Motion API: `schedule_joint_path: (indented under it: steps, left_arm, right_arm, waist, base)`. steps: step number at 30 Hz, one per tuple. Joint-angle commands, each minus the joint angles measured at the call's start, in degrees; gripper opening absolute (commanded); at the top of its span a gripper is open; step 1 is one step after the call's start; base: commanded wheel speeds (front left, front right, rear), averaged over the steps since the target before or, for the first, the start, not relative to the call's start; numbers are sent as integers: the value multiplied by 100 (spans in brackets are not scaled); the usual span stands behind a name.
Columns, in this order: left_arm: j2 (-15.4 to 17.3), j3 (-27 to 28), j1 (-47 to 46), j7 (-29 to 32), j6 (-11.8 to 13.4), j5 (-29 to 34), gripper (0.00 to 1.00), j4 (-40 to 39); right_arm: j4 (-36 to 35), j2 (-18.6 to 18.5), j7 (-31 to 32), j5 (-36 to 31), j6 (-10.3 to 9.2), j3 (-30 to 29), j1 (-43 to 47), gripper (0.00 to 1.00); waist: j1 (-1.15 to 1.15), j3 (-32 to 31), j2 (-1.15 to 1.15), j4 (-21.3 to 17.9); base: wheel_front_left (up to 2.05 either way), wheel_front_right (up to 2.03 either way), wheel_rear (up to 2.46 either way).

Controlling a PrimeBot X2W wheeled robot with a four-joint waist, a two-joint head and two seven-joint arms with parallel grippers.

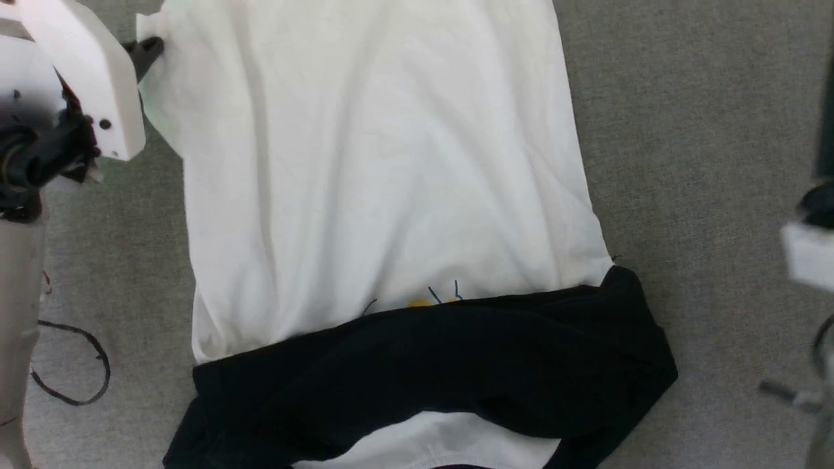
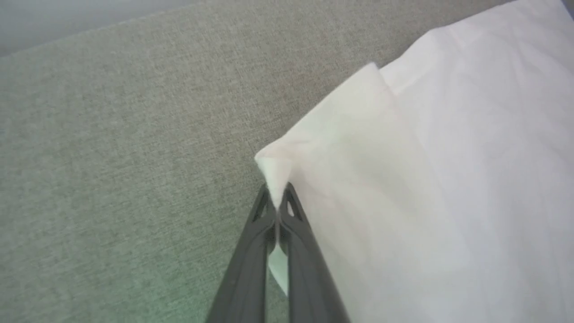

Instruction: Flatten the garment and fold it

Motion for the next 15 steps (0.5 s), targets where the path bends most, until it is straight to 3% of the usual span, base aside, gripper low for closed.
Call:
schedule_joint_path:
  steps: [1, 4, 6, 8, 9, 15]
  left_arm:
    - [-52, -44, 93, -109, -75, 41, 0, 49]
    - [-129, -110, 43, -230, -115, 31, 0, 50]
    - [-195, -151, -16, -297, -135, 14, 0, 42]
    - [-256, -189, -81, -353, -147, 7, 0, 45]
    - [-256, -189, -81, -353, -147, 7, 0, 45]
    - [-481, -311, -253, -498, -170, -32, 0, 93]
  right_arm:
    - [-319, -216, 420, -43, -3, 11, -661, 100]
    - [-501, -603, 1303, 95, -3, 153, -1826, 100]
    - [-242, -782, 1962, 266, -3, 327, -2635, 100]
    - [270, -769, 2600, 409, -3, 433, -3379, 100]
    - [270, -769, 2600, 409, -3, 433, -3379, 100]
    - [2195, -357, 3778, 156, -3, 484, -4718, 100]
  waist:
    - [0, -80, 0, 101]
    - [0, -35, 0, 228]
    - [0, 20, 0, 322]
    - [0, 79, 0, 404]
    - [0, 79, 0, 404]
    - [0, 276, 0, 681]
  base:
    - [0, 0, 0]
    - [0, 0, 0]
    - [0, 0, 0]
    - [0, 0, 0]
    - [0, 0, 0]
    - [0, 0, 0]
